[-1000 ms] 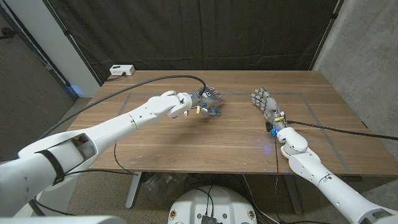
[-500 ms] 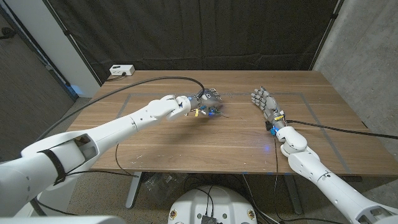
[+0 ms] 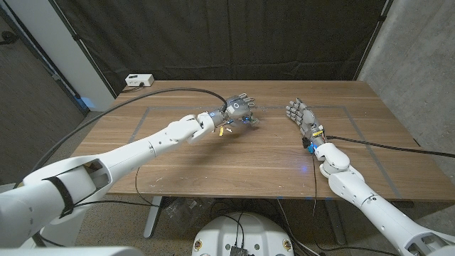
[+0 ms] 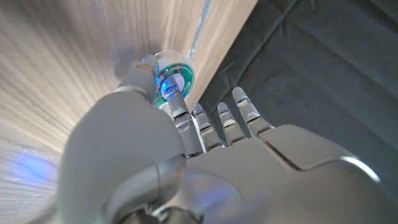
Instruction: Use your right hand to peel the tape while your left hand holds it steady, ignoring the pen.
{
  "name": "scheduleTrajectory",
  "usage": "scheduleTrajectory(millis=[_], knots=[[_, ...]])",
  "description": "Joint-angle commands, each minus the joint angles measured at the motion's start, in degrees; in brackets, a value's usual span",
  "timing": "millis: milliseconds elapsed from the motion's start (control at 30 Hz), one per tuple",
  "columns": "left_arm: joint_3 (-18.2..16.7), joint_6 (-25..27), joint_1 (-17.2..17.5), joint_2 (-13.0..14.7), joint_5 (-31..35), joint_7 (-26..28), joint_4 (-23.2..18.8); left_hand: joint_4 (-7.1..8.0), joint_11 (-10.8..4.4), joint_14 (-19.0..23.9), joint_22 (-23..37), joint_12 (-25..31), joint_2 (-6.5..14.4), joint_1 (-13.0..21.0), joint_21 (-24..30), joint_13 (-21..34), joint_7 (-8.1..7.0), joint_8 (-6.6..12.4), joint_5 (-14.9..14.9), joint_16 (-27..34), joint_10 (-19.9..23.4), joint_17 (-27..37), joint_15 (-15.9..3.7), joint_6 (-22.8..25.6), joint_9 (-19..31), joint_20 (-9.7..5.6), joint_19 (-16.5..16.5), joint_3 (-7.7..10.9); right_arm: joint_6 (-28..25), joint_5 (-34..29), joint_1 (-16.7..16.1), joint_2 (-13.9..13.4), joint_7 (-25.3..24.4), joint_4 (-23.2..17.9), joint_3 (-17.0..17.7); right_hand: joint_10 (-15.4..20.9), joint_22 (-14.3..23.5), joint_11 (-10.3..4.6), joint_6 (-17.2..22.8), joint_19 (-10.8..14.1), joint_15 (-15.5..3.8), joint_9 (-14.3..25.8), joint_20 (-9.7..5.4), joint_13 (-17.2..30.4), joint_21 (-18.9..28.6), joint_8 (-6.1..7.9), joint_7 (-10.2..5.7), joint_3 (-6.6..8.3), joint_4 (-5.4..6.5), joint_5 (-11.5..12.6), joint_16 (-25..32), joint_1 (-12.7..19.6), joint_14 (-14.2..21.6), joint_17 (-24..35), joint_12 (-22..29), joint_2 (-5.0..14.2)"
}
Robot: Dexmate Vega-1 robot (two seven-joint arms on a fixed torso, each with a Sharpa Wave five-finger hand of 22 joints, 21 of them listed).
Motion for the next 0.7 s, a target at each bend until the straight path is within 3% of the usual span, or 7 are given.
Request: scheduleTrajectory(millis=[33,500,700], knots=[[-1.19,3.87,1.74,-0.03,-1.4,10.28,1.16,0.44,-0.3,0.96,0.2,0.16,1.38,0.98,0.38,0.23,0.82,0.83,-0.32,0.28,0.99,0.12,-5.07,5.69,0.22,-0.28,0.81,0.01,-1.05,-0.54,0.67,-0.29,-0.45,-0.85,-0.3,0.46,0.11,0.15,0.2,0.53,0.17,0.23,0.1,0.22,-0.25,-0.04,0.1,0.38,-0.36,0.12,-0.07,0.06,0.37,0.16,-0.23,0.33],[-3.19,8.05,4.88,-1.72,-5.98,25.35,4.31,0.5,-0.85,2.53,0.23,0.13,1.6,1.14,0.91,0.24,1.53,0.92,-0.63,0.32,2.24,0.17,-6.08,5.65,0.67,-0.91,2.07,-0.3,-3.73,-4.59,-0.26,-1.88,-5.22,-5.88,-1.02,1.36,0.14,0.23,1.83,1.1,-0.01,0.25,0.48,0.23,-0.21,0.49,-0.19,0.95,-0.89,0.24,0.24,0.68,1.58,0.13,-0.03,0.71],[-3.11,8.79,5.29,-1.92,-7.45,27.37,5.2,0.56,-0.87,3.83,0.25,0.25,1.76,1.18,1.21,0.26,1.46,1.04,-0.75,0.57,3.26,0.24,-6.49,5.54,0.95,-1.2,2.7,-0.44,-5.88,-7.03,-1.03,-3.0,-8.15,-9.2,-1.3,1.76,0.15,0.11,2.55,1.18,-0.17,0.26,0.75,0.23,-0.26,0.66,-0.2,1.2,-1.01,0.29,0.3,0.84,1.99,0.15,0.06,0.94]])
